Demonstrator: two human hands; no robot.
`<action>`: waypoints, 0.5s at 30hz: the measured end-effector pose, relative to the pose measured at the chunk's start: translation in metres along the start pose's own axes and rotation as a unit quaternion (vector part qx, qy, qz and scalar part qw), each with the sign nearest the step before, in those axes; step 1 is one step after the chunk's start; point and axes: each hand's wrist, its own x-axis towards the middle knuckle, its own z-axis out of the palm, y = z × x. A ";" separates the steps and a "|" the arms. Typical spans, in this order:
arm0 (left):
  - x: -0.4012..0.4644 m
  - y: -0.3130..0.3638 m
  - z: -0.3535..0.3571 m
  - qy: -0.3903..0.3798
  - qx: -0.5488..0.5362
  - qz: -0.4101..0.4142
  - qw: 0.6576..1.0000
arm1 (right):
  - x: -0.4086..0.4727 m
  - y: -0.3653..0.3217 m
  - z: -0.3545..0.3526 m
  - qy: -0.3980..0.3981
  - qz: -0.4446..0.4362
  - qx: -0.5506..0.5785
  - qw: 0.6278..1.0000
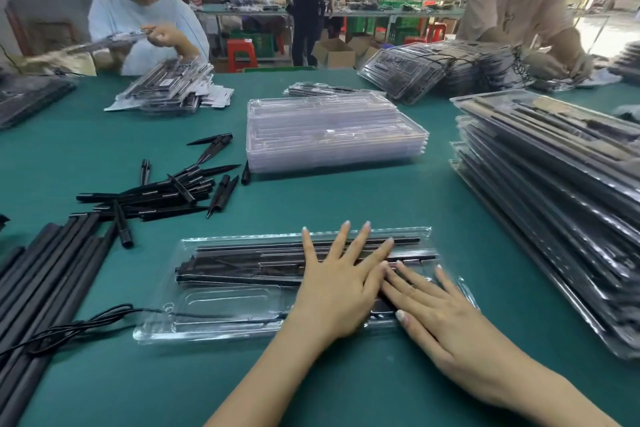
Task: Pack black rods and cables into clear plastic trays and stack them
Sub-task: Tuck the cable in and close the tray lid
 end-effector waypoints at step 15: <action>0.001 -0.006 0.007 0.007 -0.005 -0.025 1.000 | 0.053 0.003 -0.032 0.102 0.060 0.139 0.983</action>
